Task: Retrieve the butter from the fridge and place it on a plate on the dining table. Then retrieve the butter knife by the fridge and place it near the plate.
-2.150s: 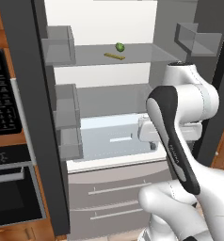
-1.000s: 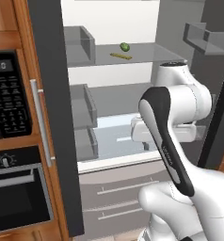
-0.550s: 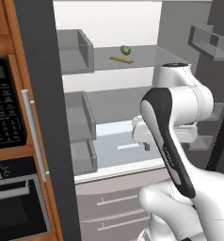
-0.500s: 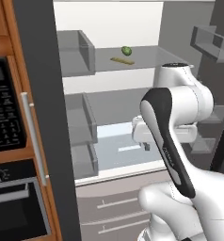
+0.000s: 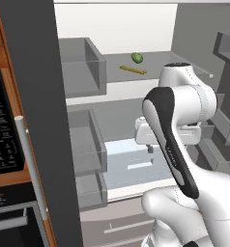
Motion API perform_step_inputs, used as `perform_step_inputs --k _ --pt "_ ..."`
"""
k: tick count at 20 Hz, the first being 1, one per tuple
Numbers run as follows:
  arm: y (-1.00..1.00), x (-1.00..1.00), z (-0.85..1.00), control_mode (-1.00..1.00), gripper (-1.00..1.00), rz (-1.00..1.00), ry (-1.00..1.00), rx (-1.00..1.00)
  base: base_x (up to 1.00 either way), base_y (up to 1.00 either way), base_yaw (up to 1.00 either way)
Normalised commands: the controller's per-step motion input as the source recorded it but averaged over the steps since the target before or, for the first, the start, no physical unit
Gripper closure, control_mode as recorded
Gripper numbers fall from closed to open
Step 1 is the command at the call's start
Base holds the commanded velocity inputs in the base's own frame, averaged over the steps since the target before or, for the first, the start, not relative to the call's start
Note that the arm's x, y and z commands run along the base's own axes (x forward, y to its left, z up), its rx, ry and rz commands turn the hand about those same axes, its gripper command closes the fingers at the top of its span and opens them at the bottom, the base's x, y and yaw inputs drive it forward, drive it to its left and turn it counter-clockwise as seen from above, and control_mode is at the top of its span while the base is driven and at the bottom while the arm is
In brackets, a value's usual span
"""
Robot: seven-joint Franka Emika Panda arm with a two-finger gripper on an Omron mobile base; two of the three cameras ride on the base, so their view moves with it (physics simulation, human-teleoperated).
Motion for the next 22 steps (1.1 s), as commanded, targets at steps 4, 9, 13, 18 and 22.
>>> perform_step_inputs --k 4,9,13,18,22 --pt "0.0 0.0 0.0 1.0 -1.0 0.0 0.0 0.0 0.64 0.0 -0.02" --pt "0.0 0.0 0.0 1.0 -1.0 0.0 0.0 0.0 0.11 0.0 0.0" --pt "0.0 0.0 0.0 1.0 -1.0 0.0 0.0 0.0 0.0 0.0 0.0" --pt "-0.03 0.0 0.17 -1.0 -1.0 0.04 -0.1 -0.02 0.0 0.0 0.0" --pt "-0.08 0.01 0.48 -1.0 -1.0 0.07 -0.3 -0.03 0.0 0.0 0.0"
